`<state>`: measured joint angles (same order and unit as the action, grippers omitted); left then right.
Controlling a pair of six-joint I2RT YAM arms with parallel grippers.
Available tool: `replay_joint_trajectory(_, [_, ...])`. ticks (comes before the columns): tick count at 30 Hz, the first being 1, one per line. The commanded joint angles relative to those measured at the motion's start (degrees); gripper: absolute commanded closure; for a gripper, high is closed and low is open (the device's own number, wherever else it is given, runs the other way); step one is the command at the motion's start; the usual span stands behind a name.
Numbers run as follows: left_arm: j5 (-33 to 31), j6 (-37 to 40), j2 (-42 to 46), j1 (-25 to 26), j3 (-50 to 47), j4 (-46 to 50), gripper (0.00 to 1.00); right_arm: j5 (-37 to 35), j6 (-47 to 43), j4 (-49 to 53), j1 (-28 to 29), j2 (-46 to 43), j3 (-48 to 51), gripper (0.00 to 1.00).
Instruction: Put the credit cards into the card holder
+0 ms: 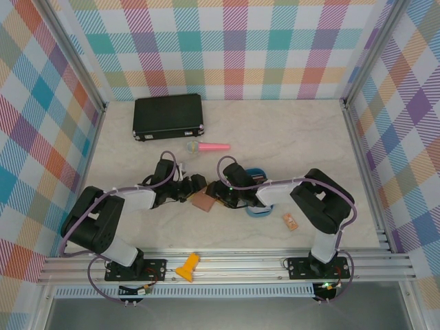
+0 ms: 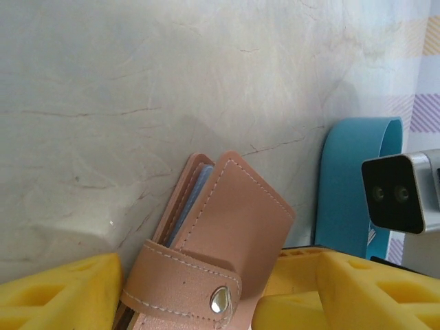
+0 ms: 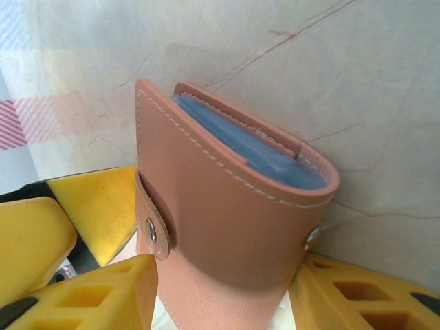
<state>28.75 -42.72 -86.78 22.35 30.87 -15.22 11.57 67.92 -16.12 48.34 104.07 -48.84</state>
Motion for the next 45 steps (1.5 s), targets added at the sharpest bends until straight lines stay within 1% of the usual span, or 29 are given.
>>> replay_joint_trajectory(1, [3.33,-4.09,-0.40,2.52,-2.93,-0.42,0.26,3.28,-1.17,-12.49,-0.35,0.52,1.01,0.50])
replay_joint_trajectory(3, [3.70,-4.52,-1.93,2.52,-2.66,-1.50,0.27,4.36,-0.72,-16.47,-0.28,0.07,2.16,0.54])
replay_joint_trajectory(5, [4.18,-5.58,-3.26,2.52,-2.63,-3.63,0.27,4.55,-0.43,-17.44,-0.34,-0.65,2.86,0.56])
replay_joint_trajectory(7, [4.70,-7.43,-3.87,2.52,-3.29,-6.96,0.28,4.21,-0.57,-15.46,-0.32,-1.38,2.40,0.56])
replay_joint_trajectory(9, [4.91,-9.15,-3.84,2.57,-4.09,-9.99,0.28,3.55,-0.77,-10.78,-0.34,-1.85,1.12,0.58])
replay_joint_trajectory(11, [5.10,-10.41,-3.49,2.57,-4.80,-11.78,0.28,3.24,-0.69,-9.24,-0.35,-1.94,0.57,0.61])
replay_joint_trajectory(15, [5.04,-10.64,-2.21,2.52,-5.12,-11.50,0.28,2.63,0.15,-10.08,-0.34,-2.46,1.47,0.74])
replay_joint_trajectory(18, [4.91,-9.35,0.50,2.28,-4.72,-9.43,0.26,1.56,-1.73,-8.36,-0.43,-5.41,2.12,0.89])
replay_joint_trajectory(20, [4.57,-7.14,4.47,1.41,-3.54,-4.94,0.24,1.09,-5.32,-4.69,-0.76,-8.73,1.86,0.96])
replay_joint_trajectory(21, [3.99,-5.24,7.90,0.72,-2.57,-1.07,0.23,1.08,-7.79,-2.15,-1.22,-11.09,1.58,0.99])
replay_joint_trajectory(23, [1.66,-0.14,14.54,-0.44,0.95,9.51,0.21,1.69,-12.71,3.30,-2.82,-15.67,0.97,1.00])
replay_joint_trajectory(25, [-3.56,7.53,22.11,-0.49,7.10,23.48,0.21,2.91,-18.30,8.42,-5.18,-20.66,0.23,1.00])
replay_joint_trajectory(27, [-8.83,12.67,26.81,0.29,12.67,33.84,0.21,4.61,-24.36,12.39,-7.56,-24.53,-0.91,1.00])
replay_joint_trajectory(28, [-11.28,14.42,28.63,1.35,14.90,36.82,0.22,6.07,-27.68,13.47,-8.90,-26.18,-1.53,1.00])
replay_joint_trajectory(31, [-15.75,15.21,31.17,4.87,18.05,38.57,0.26,11.67,-35.71,11.93,-11.65,-29.41,-2.11,1.00])
replay_joint_trajectory(33, [-19.12,14.86,31.32,7.85,19.61,38.90,0.28,17.93,-39.61,11.12,-13.33,-29.93,-3.18,1.00])
replay_joint_trajectory(34, [-20.73,15.11,31.23,9.45,20.48,38.67,0.29,20.64,-41.33,11.09,-13.81,-29.98,-3.91,1.00])
replay_joint_trajectory(37, [-23.77,15.42,31.56,13.88,21.14,35.37,0.29,25.12,-44.06,10.96,-14.17,-30.31,-5.26,1.00])
replay_joint_trajectory(41, [-24.84,12.78,29.50,16.19,22.31,33.67,0.30,26.66,-44.35,10.40,-14.24,-30.78,-6.15,1.00])
replay_joint_trajectory(43, [-26.19,12.49,28.35,17.53,22.91,33.64,0.28,27.41,-43.94,10.30,-14.19,-30.44,-6.69,1.00])
replay_joint_trajectory(45, [-26.10,11.79,27.71,18.17,22.71,32.09,0.26,28.14,-43.15,9.68,-14.18,-30.07,-7.06,1.00])
